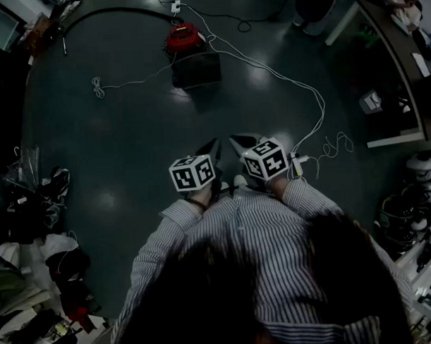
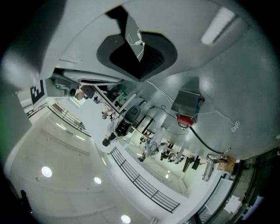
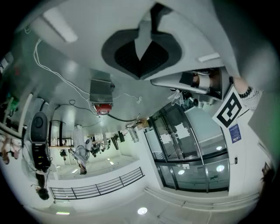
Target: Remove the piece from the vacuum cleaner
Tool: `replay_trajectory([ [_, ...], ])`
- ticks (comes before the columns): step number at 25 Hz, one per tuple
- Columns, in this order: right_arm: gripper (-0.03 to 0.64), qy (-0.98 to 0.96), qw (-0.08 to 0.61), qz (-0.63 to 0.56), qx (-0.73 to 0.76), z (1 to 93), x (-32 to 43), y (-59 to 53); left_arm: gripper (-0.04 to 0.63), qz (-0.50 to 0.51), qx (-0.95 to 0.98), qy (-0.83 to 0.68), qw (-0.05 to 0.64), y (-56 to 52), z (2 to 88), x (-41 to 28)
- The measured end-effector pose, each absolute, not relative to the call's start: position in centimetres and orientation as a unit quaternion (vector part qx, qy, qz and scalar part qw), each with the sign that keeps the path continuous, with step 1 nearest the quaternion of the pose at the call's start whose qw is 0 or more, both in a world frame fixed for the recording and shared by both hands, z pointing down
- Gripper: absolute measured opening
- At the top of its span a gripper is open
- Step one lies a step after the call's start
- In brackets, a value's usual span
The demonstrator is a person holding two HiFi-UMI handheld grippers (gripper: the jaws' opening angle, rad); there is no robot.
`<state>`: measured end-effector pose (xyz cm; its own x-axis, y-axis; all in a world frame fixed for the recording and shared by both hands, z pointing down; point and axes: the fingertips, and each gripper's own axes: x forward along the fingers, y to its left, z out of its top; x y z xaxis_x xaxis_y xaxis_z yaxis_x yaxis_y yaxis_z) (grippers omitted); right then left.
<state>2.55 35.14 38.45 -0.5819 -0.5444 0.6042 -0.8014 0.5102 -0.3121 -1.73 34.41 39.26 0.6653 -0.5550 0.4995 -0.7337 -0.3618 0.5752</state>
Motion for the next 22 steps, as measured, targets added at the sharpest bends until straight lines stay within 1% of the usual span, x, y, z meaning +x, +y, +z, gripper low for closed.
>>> replay_trajectory([
  [14,0.002,-0.856,0.217,0.264,0.388,37.2,3.2,32.7,0.003,0.102,0.819,-0.405,0.393,31.6,38.2,-0.6],
  [22,0.002,-0.846,0.198,0.299,0.394,37.5,6.1,31.6,0.003,0.088,0.822,-0.395,0.4,30.2,38.4,2.3],
])
